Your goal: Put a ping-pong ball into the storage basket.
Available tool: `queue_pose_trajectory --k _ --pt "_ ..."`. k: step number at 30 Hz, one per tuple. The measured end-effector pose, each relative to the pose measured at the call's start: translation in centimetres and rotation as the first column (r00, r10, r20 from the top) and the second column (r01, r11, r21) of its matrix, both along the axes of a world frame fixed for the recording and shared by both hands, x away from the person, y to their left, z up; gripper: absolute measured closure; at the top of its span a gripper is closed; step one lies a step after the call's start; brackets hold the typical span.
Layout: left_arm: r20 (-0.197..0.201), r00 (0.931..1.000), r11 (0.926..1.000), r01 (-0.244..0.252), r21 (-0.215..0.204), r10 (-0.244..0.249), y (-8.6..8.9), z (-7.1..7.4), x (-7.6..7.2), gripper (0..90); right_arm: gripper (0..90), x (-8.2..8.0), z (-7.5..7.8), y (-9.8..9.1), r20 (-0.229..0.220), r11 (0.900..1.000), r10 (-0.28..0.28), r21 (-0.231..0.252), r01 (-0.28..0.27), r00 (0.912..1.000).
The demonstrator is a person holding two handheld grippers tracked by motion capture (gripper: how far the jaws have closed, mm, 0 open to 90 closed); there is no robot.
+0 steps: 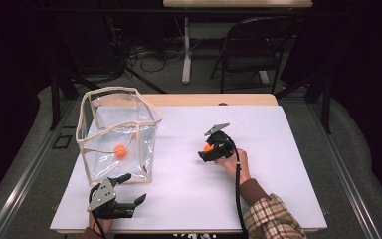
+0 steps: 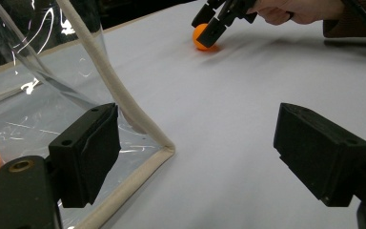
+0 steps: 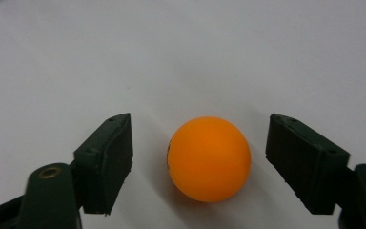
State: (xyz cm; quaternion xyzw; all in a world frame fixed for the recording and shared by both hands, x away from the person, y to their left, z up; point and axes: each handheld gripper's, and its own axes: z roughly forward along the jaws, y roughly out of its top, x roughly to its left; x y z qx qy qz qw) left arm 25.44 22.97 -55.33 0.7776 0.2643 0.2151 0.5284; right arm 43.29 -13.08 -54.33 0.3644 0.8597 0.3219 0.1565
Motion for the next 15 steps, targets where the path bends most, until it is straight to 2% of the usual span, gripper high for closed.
queue_pose_trajectory --k 5,15 --pt "0.000 1.0000 1.0000 0.000 0.000 0.000 -0.01 0.00 0.00 15.9 32.1 0.07 -0.13 0.05 0.001 1.0000 -0.003 -0.007 0.003 1.0000" --pt "0.001 1.0000 1.0000 -0.001 -0.001 0.001 -0.04 -0.03 0.02 15.9 40.1 0.18 -0.31 -0.05 -0.010 0.9996 -0.011 -0.025 0.011 0.9999"
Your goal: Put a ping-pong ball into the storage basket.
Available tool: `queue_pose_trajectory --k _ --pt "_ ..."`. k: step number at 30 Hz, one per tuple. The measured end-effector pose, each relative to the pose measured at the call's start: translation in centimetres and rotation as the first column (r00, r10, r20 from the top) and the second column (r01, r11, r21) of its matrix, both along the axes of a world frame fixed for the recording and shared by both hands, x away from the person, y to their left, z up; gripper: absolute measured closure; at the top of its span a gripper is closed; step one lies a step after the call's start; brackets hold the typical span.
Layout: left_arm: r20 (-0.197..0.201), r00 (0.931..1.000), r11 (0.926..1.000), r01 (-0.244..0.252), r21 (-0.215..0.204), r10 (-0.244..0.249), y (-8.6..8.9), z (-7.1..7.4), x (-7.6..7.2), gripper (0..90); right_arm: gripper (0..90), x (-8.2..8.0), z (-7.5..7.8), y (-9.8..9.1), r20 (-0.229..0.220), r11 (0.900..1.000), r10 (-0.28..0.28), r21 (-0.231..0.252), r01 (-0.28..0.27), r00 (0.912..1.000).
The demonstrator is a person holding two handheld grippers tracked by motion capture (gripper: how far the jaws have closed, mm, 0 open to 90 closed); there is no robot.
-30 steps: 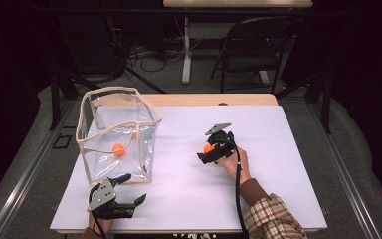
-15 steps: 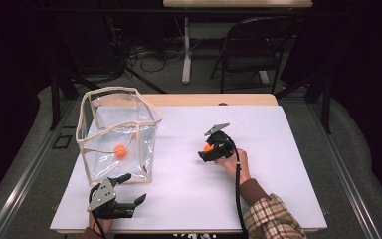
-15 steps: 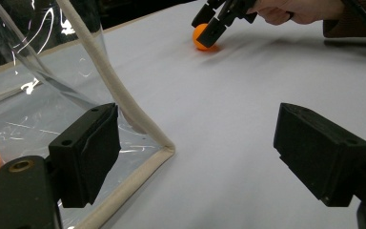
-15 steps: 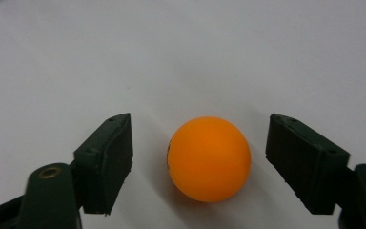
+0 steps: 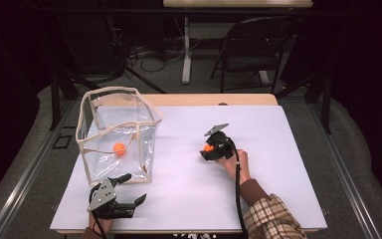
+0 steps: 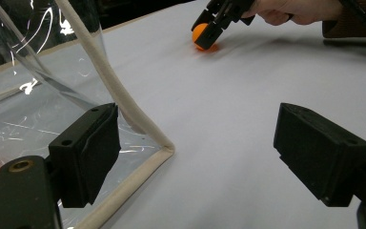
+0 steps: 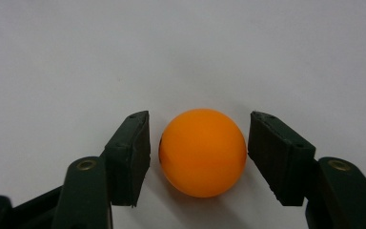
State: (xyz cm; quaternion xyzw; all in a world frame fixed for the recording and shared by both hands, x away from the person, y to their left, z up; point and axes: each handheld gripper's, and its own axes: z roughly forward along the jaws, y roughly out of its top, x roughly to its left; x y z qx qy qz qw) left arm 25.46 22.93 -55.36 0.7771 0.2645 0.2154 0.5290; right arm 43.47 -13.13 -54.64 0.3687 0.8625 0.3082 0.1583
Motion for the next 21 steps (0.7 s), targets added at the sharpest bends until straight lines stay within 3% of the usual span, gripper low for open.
queue_pose_trajectory --k 6,21 --pt "-0.002 1.0000 1.0000 -0.001 0.004 0.001 0.0 0.0 0.0 15.9 49.6 0.0 0.0 -0.1 -0.001 1.0000 0.003 0.001 -0.003 1.0000" --pt "0.000 1.0000 1.0000 0.003 0.004 -0.003 0.0 0.0 0.0 15.9 50.5 -0.5 1.0 -0.2 0.029 0.9998 0.011 0.017 -0.012 0.9995"
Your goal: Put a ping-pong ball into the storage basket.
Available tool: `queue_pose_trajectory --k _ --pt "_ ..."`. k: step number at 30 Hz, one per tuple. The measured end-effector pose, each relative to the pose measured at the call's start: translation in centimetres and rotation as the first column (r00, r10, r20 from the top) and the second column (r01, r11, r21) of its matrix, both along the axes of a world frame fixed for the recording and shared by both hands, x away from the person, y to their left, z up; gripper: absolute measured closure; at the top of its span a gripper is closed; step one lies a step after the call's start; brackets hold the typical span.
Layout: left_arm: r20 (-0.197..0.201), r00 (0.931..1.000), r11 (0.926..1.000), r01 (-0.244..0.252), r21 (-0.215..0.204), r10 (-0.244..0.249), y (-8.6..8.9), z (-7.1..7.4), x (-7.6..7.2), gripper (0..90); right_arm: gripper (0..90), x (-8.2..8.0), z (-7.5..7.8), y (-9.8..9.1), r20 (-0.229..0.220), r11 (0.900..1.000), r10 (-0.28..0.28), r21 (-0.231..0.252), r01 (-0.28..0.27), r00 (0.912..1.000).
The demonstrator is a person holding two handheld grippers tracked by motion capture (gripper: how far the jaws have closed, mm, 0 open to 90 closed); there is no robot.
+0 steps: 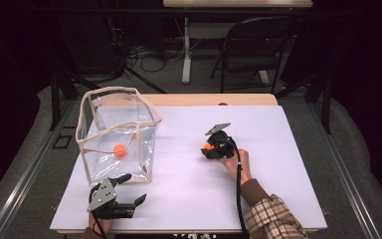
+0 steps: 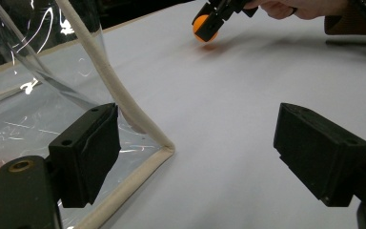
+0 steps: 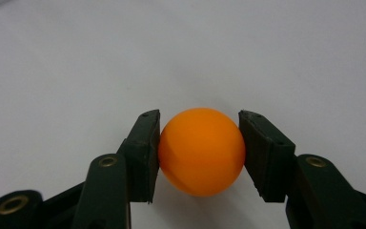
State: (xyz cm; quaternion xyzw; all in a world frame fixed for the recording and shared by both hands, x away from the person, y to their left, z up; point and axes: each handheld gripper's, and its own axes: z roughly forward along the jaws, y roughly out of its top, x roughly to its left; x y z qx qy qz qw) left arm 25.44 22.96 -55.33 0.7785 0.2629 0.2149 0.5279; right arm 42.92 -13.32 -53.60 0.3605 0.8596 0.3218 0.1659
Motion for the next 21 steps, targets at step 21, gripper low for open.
queue_pose_trajectory --k 21 --pt "-0.001 1.0000 1.0000 0.000 0.004 0.000 0.0 0.0 0.1 15.9 50.6 -0.7 2.8 0.0 0.037 0.9999 0.008 0.012 -0.008 0.9993"
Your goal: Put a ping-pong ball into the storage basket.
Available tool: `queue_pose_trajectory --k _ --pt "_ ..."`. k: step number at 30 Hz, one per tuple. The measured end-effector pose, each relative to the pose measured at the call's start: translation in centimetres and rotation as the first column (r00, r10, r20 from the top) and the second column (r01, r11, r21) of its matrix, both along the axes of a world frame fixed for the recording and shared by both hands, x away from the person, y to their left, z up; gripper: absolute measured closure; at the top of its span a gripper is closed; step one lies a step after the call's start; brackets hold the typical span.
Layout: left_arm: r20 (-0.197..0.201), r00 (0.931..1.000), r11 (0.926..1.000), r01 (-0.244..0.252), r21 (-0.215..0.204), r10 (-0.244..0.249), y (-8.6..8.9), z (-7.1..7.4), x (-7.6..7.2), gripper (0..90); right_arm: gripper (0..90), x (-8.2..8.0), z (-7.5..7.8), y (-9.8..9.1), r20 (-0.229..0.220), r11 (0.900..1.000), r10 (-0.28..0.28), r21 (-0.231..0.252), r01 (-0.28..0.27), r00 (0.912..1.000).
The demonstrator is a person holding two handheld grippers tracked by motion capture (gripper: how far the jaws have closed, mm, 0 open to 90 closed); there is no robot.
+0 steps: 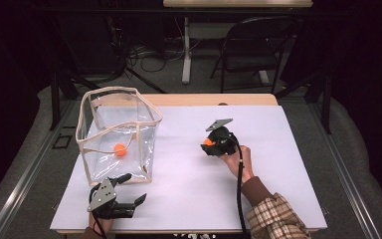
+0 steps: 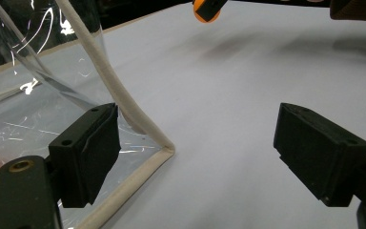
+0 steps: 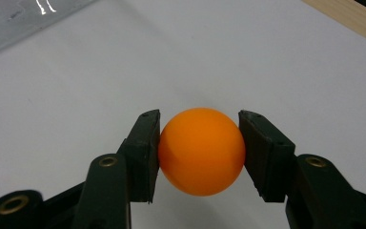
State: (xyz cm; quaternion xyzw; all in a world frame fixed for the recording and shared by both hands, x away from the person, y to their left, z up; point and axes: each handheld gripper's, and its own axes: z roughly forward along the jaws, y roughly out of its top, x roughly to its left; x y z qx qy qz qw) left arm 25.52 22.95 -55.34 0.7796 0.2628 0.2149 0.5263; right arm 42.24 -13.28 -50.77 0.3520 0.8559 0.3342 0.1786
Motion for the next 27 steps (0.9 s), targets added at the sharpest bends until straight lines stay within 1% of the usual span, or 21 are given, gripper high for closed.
queue_pose_trajectory --k 5,7,11,13,17,27 --pt "0.001 1.0000 1.0000 -0.002 -0.003 0.002 0.0 0.0 0.0 15.9 50.6 0.0 0.6 -0.1 0.005 0.9999 -0.003 0.013 0.003 1.0000" --pt "0.002 1.0000 0.9999 -0.005 -0.010 0.006 0.0 0.0 -0.1 15.9 50.6 0.0 0.8 -0.2 0.008 0.9999 -0.002 0.011 0.001 1.0000" --pt "0.002 1.0000 1.0000 -0.003 -0.001 0.003 0.1 0.0 0.0 15.9 50.6 -0.1 1.2 -0.2 0.011 0.9999 0.003 0.012 -0.003 0.9999" --pt "-0.001 1.0000 1.0000 -0.004 -0.005 0.004 0.0 0.0 0.1 15.9 50.6 -0.1 1.3 -0.2 0.015 0.9999 0.003 0.016 -0.004 0.9999" --pt "0.000 1.0000 1.0000 0.008 0.001 -0.008 -0.2 0.0 0.1 15.9 50.6 -0.2 1.7 -0.2 0.015 0.9999 0.004 0.015 -0.005 0.9999" --pt "0.001 1.0000 1.0000 0.002 -0.004 -0.002 -0.1 0.0 0.0 15.9 50.6 -0.2 1.9 0.0 0.018 0.9998 0.007 0.017 -0.007 0.9998"
